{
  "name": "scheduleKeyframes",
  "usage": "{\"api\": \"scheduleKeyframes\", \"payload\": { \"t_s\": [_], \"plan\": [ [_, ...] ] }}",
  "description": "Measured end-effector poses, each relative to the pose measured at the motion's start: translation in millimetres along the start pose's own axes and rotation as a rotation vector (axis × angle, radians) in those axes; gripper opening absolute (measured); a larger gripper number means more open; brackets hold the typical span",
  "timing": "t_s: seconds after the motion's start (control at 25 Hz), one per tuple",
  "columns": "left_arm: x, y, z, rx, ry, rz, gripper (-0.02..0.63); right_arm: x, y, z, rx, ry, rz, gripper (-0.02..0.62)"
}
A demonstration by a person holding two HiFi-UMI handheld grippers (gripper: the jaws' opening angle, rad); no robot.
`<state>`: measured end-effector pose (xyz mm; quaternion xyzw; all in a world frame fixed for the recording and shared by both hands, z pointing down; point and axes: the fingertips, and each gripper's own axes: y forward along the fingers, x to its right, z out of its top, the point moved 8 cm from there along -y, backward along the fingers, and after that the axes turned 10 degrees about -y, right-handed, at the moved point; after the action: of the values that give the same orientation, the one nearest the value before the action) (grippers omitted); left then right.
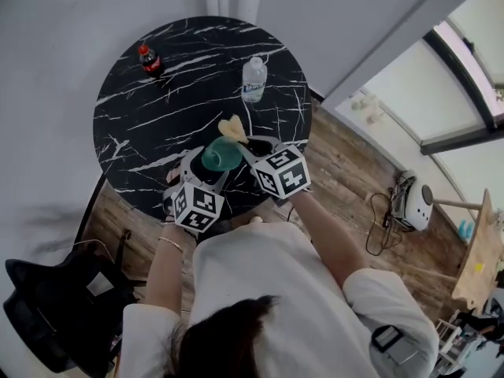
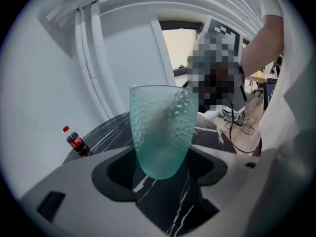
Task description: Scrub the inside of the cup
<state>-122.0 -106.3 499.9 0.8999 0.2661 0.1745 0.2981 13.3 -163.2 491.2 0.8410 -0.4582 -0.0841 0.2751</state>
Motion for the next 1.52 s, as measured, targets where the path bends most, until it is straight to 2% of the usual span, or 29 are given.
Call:
{"api": "scheduleKeyframes", "payload": {
  "t_s": [0.24, 0.56, 0.8, 0.96, 1.24, 1.4, 1.52],
  "plan": [
    [12, 17, -18, -0.075, -0.053, -0.03, 0.311, -12, 14, -9, -0.055, -0.072, -0.065, 0.058],
    [14, 37, -41, -0.165, -0.154, -0.084, 0.31, -15, 33, -27, -0.132, -0.07, -0.116, 0.057],
    [10, 46, -50, -0.212, -0.151, -0.111, 0.31, -15, 43, -33, -0.159, -0.099, -0.15, 0.057],
    [7, 52, -53, -0.218, -0.195, -0.127, 0.31, -12, 47, -35, -0.162, -0.076, -0.163, 0.057],
    [7, 58, -60, -0.236, -0.208, -0.17, 0.31, -12, 52, -39, -0.19, -0.063, -0.164, 0.057],
    [5, 61, -60, -0.22, -0.203, -0.163, 0.31, -11, 54, -40, -0.208, -0.068, -0.167, 0.058],
    [4, 62, -61, -0.218, -0.236, -0.185, 0.311, -12, 54, -38, -0.221, -0.077, -0.165, 0.058]
  ]
}}
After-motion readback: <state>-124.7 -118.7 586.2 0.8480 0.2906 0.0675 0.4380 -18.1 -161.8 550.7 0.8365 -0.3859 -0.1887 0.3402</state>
